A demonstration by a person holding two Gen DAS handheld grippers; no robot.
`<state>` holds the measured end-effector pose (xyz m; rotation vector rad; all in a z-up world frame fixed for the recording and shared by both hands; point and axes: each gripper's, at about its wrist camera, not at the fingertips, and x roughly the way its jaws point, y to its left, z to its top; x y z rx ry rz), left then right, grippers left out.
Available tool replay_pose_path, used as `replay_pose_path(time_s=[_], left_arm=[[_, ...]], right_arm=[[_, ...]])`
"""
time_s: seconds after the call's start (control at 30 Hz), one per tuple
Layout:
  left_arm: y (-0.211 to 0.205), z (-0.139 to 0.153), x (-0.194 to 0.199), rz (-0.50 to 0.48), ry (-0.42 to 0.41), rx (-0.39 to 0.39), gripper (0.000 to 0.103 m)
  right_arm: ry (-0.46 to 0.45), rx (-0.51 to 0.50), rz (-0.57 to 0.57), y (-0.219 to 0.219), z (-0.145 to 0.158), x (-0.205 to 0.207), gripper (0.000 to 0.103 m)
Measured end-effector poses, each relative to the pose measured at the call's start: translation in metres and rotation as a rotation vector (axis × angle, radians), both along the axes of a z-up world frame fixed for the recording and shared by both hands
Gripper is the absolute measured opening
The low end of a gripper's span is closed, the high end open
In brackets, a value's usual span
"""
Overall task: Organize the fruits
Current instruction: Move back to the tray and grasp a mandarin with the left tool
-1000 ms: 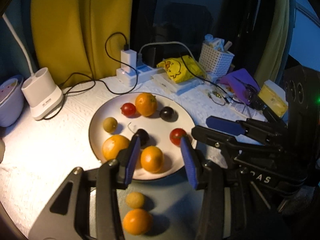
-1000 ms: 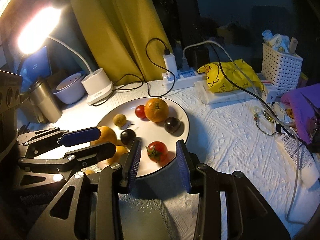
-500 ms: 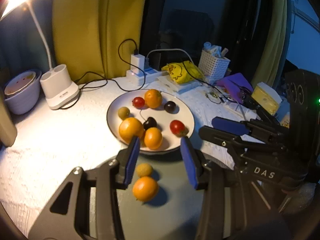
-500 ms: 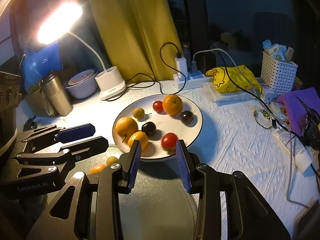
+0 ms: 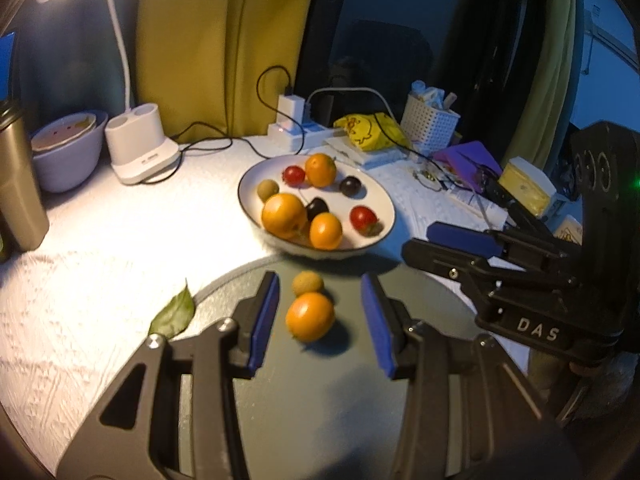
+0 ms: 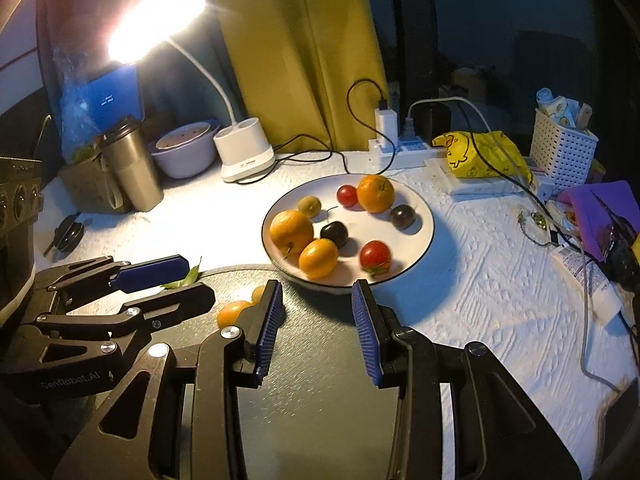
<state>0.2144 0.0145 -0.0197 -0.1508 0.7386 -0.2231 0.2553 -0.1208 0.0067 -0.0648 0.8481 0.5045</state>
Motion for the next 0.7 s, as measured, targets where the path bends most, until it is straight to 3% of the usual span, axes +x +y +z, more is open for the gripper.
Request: replay_pose_path(time_s=[0.3,0.43,0.7], left_arm=[[-0.002,-0.021,-0.002,-0.011,0.041,0.007,0.045],[-0.006,-0.029,0.005,-0.011,0.067,0.012,0.059],[-0.016,-0.039,0.024,-0.012,0.099,0.066,0.059]], right_arm=[[0.027,-0.004,0.001,0.006,-0.012,-0.011,0.039],[0.042,-0.002,-0.007,0.001,-0.019,-0.011,0.039],[0.054,0.008,-0.035,-0.015,-0.024,-0.003,0.039]])
